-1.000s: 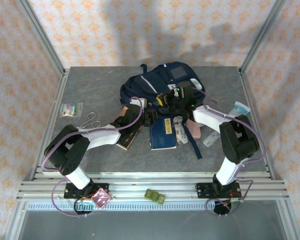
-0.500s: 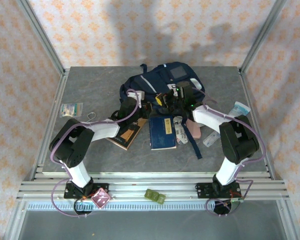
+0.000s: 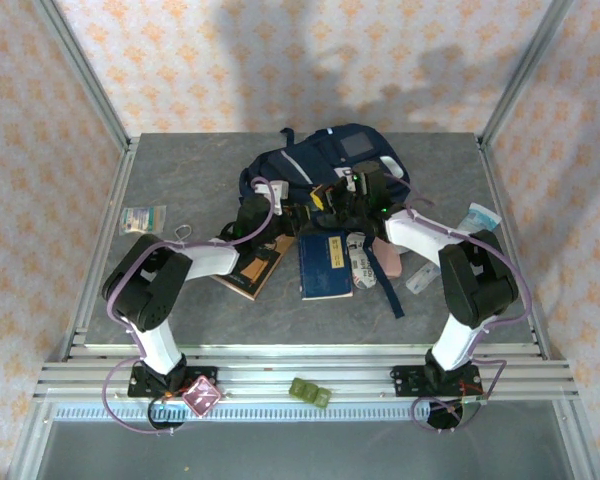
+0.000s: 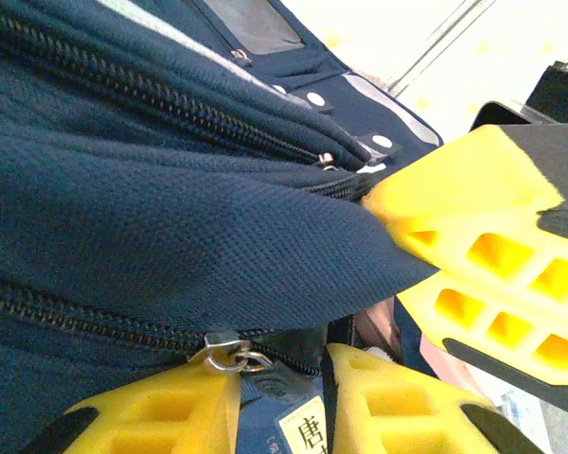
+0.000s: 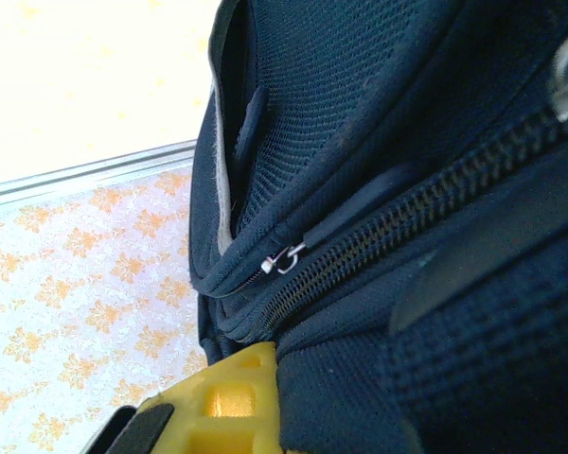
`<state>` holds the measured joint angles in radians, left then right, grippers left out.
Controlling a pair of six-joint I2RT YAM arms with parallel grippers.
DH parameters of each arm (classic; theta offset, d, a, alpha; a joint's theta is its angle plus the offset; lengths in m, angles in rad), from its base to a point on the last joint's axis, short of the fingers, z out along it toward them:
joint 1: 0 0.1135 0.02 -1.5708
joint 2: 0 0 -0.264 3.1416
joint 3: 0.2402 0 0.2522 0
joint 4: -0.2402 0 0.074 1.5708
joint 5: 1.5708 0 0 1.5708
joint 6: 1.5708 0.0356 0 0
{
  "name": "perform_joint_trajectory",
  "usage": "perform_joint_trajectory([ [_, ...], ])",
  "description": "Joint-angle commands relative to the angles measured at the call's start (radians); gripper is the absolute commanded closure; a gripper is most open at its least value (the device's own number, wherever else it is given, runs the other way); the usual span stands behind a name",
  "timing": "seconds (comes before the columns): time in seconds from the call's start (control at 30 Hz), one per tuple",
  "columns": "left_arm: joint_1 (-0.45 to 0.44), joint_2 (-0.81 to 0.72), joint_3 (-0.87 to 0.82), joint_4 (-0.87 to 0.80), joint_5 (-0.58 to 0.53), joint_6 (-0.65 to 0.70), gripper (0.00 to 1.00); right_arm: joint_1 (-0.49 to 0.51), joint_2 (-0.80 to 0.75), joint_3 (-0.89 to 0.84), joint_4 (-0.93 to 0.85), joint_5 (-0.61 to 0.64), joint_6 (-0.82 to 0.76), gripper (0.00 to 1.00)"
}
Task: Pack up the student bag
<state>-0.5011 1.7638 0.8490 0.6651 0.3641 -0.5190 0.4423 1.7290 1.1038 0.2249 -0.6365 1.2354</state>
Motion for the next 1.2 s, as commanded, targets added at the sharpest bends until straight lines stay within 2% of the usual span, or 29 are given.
perform_joint_trajectory([
  [0.0,-0.002,0.029,0.012,0.065,0.026,-0.015,0.69,0.009,-0.024,0.066,0.1,-0.039,0.007,1.0],
  [0.07,-0.012,0.036,0.013,0.061,0.003,-0.008,0.57,0.009,-0.023,0.071,0.098,-0.038,0.005,1.0],
  [0.13,-0.022,0.039,0.008,0.059,-0.023,-0.014,0.53,0.009,-0.022,0.077,0.096,-0.038,0.003,1.0],
  [0.2,-0.026,0.04,-0.009,0.081,-0.042,-0.03,0.52,0.009,-0.02,0.076,0.096,-0.038,0.006,1.0],
  [0.3,-0.026,0.039,-0.019,0.079,-0.074,-0.037,0.64,0.009,-0.021,0.075,0.099,-0.039,0.006,1.0],
  [0.33,-0.025,0.038,-0.016,0.072,-0.075,-0.034,0.75,0.009,-0.022,0.075,0.099,-0.039,0.006,1.0],
  [0.37,-0.025,0.034,-0.016,0.071,-0.076,-0.029,0.81,0.009,-0.023,0.074,0.099,-0.039,0.006,1.0],
  [0.4,-0.022,0.027,-0.017,0.067,-0.075,-0.028,0.84,0.009,-0.023,0.073,0.097,-0.04,0.003,1.0],
  [0.5,-0.013,0.008,-0.011,0.036,-0.067,-0.013,1.0,0.009,-0.029,0.067,0.09,-0.034,-0.002,1.0],
  [0.8,0.042,-0.104,-0.08,-0.131,-0.074,0.053,1.0,-0.024,-0.056,0.016,0.075,-0.01,-0.034,1.0],
  [1.1,0.091,-0.185,-0.119,-0.271,-0.166,0.11,1.0,-0.045,-0.076,-0.046,0.077,-0.003,-0.06,1.0],
  [1.17,0.091,-0.191,-0.115,-0.271,-0.156,0.12,1.0,-0.045,-0.081,-0.056,0.082,-0.006,-0.059,1.0],
])
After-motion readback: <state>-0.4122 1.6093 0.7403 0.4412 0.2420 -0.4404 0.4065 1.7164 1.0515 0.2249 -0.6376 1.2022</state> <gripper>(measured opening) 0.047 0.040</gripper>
